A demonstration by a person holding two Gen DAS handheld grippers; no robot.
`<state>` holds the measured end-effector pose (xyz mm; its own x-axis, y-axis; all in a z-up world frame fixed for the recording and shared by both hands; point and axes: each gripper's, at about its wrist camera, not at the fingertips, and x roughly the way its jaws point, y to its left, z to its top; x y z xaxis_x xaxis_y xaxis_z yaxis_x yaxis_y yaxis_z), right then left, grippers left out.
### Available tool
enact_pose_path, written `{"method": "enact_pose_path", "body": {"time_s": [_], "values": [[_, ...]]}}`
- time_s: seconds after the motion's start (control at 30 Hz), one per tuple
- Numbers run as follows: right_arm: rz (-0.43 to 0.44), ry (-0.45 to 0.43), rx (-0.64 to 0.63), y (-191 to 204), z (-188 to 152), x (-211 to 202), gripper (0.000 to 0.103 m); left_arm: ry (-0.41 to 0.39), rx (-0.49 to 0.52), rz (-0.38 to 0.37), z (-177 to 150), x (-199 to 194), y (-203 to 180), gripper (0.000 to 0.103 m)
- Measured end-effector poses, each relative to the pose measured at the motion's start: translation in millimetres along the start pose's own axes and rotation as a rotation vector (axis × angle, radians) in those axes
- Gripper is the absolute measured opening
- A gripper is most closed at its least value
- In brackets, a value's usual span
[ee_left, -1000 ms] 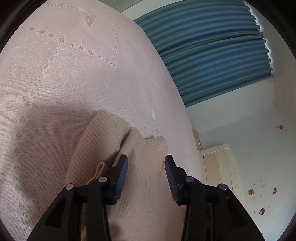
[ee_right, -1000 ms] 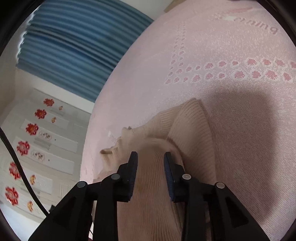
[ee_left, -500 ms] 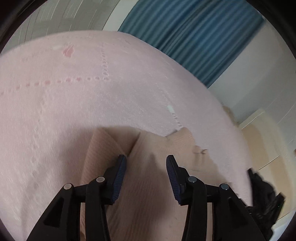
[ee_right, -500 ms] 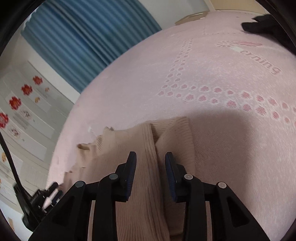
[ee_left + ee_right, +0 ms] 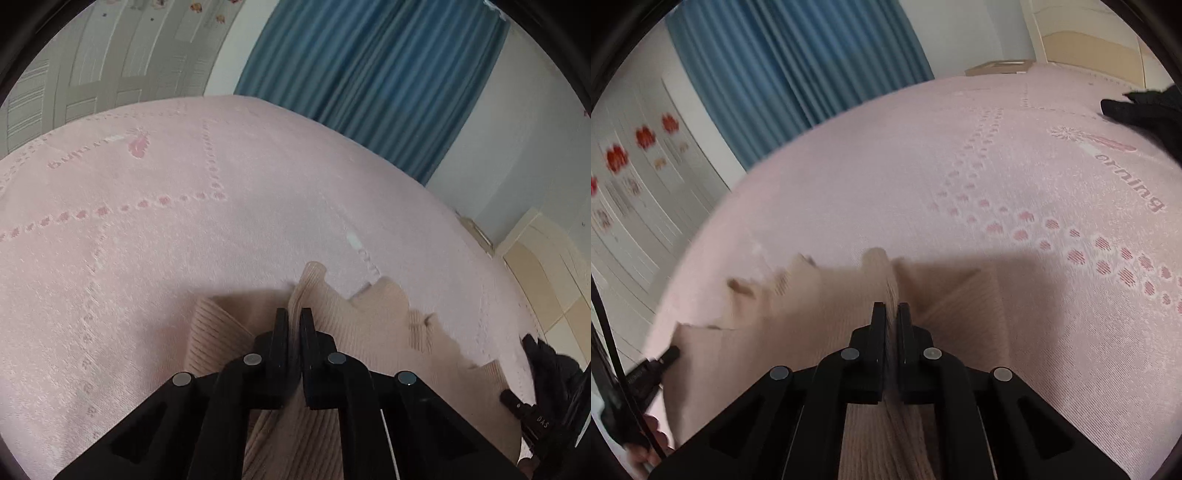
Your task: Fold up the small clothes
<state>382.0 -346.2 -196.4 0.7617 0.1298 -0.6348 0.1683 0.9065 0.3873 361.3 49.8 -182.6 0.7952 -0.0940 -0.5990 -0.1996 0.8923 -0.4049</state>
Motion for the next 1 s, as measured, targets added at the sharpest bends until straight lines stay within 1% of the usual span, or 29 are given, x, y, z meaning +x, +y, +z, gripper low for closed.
{"method": "enact_pose_path", "body": {"time_s": [0.07, 0.13, 0.2, 0.23, 0.27, 0.3, 0.33, 0.37, 0.47, 0.53, 0.63, 0.7, 0.77, 0.87, 0.93, 1.0], "values": [[-0.013, 0.032, 0.042, -7, 2, 9, 0.005, 0.013, -0.024, 0.015, 0, 4, 5, 0.007], [-0.036, 0.080, 0.084, -13, -1, 23, 0.005, 0.059, -0.059, 0.020, -2, 13, 9, 0.007], [-0.028, 0.086, 0.101, -15, -1, 24, 0.007, 0.092, -0.087, 0.019, -3, 19, 12, 0.008], [-0.022, 0.087, 0.105, -15, 0, 22, 0.011, 0.097, -0.092, 0.016, -3, 18, 12, 0.011], [-0.014, 0.087, 0.110, -16, 0, 19, 0.016, 0.104, -0.094, 0.013, -3, 17, 12, 0.018], [-0.005, 0.087, 0.114, -17, -1, 16, 0.019, 0.110, -0.089, 0.000, -2, 15, 10, 0.023], [0.004, 0.089, 0.117, -18, -1, 13, 0.024, 0.111, -0.080, -0.014, -3, 13, 8, 0.030], [0.010, 0.088, 0.118, -19, -2, 10, 0.026, 0.109, -0.066, -0.022, -3, 11, 5, 0.034], [-0.011, 0.063, 0.099, -19, -4, -4, 0.031, 0.084, -0.005, 0.000, -8, 2, -3, 0.039], [-0.047, 0.047, 0.055, -14, -8, -12, 0.031, 0.069, 0.013, 0.009, -12, -3, -5, 0.040], [-0.067, 0.026, 0.010, -10, -12, -27, 0.031, 0.063, -0.005, 0.000, -16, -12, -2, 0.040], [-0.055, 0.009, -0.008, -8, -15, -39, 0.031, 0.055, -0.009, -0.009, -20, -20, -1, 0.040], [-0.028, 0.001, -0.012, -4, -18, -47, 0.036, 0.042, 0.003, -0.004, -23, -28, -1, 0.040], [0.017, 0.005, -0.018, 3, -25, -56, 0.037, 0.020, 0.007, -0.007, -31, -45, -1, 0.041], [0.050, 0.004, -0.017, 9, -31, -63, 0.039, 0.006, -0.004, -0.009, -36, -56, 2, 0.041], [0.109, 0.024, -0.005, 13, -43, -70, 0.040, -0.002, -0.021, -0.020, -42, -68, 5, 0.043]]}}
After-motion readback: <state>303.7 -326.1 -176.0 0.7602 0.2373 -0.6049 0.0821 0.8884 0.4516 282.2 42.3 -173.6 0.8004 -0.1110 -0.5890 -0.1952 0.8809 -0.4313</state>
